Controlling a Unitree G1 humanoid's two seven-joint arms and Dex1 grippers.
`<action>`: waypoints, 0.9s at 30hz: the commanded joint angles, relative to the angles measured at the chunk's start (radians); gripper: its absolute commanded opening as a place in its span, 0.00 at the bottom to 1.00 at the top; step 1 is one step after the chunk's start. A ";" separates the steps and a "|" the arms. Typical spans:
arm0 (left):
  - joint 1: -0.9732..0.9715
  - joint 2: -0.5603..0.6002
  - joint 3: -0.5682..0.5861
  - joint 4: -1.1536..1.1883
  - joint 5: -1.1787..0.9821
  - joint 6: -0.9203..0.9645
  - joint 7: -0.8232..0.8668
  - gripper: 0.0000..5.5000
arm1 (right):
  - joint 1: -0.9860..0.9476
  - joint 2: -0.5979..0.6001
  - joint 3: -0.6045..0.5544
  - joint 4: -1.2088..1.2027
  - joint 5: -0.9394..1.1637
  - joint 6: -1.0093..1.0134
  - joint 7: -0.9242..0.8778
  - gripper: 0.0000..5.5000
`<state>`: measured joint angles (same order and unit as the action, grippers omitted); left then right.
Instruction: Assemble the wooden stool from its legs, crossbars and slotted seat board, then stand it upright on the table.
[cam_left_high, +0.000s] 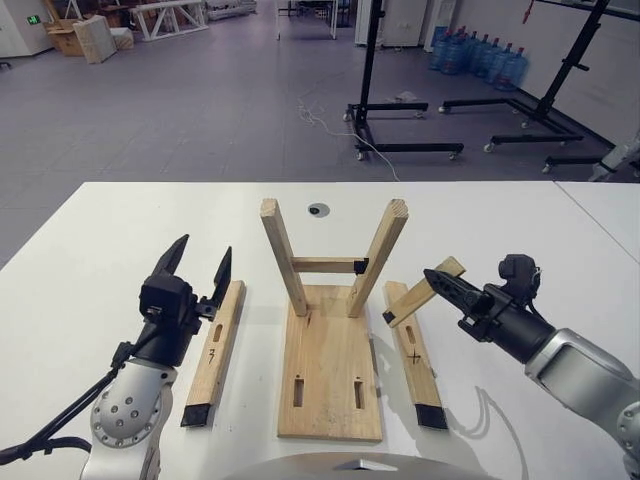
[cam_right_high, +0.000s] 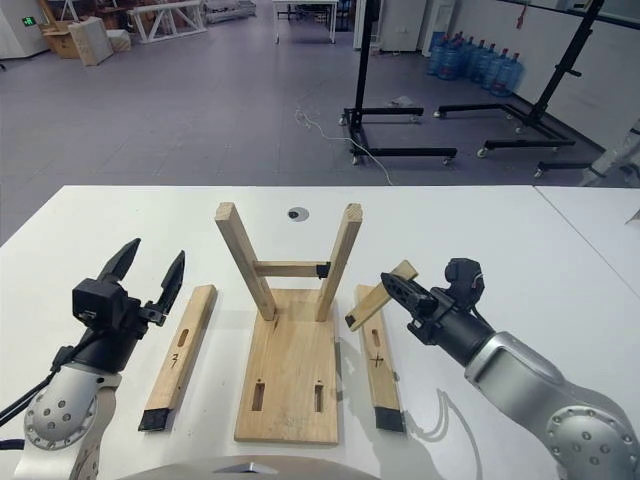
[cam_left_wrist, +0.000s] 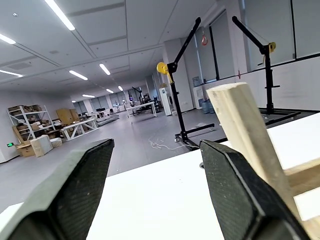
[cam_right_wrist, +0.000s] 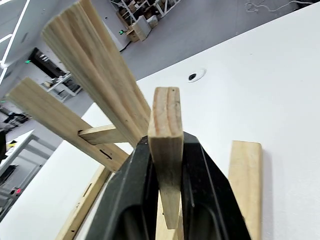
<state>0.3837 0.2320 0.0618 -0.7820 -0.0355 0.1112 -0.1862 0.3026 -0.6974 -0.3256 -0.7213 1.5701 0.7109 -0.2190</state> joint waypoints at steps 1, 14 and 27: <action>-0.004 0.009 0.033 -0.019 -0.002 0.031 0.002 0.57 | 0.062 -0.001 -0.022 -0.031 -0.017 -0.012 -0.048 0.07; -0.042 0.051 0.041 -0.017 -0.007 0.073 -0.045 0.57 | 0.188 0.116 0.016 -0.019 -0.256 -0.060 -0.010 0.07; -0.056 0.069 0.048 0.016 -0.005 0.059 -0.069 0.57 | 0.102 0.193 0.007 -0.028 -0.288 -0.096 0.001 0.07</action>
<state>0.3396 0.2910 0.1081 -0.7772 -0.0360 0.1718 -0.2486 0.4366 -0.5120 -0.3102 -0.7446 1.2500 0.6204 -0.1857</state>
